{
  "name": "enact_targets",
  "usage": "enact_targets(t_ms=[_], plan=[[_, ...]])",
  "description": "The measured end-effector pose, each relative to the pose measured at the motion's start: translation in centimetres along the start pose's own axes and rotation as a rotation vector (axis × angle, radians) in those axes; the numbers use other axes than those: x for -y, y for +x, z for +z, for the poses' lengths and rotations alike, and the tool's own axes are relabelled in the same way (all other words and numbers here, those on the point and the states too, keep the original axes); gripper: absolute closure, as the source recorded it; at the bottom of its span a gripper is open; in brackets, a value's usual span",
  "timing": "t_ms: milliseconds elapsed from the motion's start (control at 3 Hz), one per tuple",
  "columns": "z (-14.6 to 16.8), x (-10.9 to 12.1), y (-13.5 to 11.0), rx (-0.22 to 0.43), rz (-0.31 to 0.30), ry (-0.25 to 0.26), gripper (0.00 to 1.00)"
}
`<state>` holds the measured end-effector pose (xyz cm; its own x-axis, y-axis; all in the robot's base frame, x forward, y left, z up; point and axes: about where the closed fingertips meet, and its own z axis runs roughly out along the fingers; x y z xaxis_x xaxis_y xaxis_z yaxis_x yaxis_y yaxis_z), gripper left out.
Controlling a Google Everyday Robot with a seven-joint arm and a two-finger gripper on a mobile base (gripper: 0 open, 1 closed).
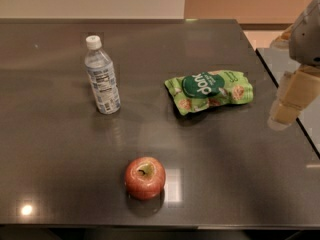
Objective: Move green rice chip bag near apple
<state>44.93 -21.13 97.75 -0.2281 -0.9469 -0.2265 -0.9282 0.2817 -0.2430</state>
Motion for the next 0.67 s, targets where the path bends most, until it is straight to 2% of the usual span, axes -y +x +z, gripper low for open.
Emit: enact_targets(t_ms=[333,667], plan=[[1.0,2.2,-1.5,0.029,0.011,0.015,0.0],[3.4,5.5,-3.4,0.066,0.0,0.019,0.0]])
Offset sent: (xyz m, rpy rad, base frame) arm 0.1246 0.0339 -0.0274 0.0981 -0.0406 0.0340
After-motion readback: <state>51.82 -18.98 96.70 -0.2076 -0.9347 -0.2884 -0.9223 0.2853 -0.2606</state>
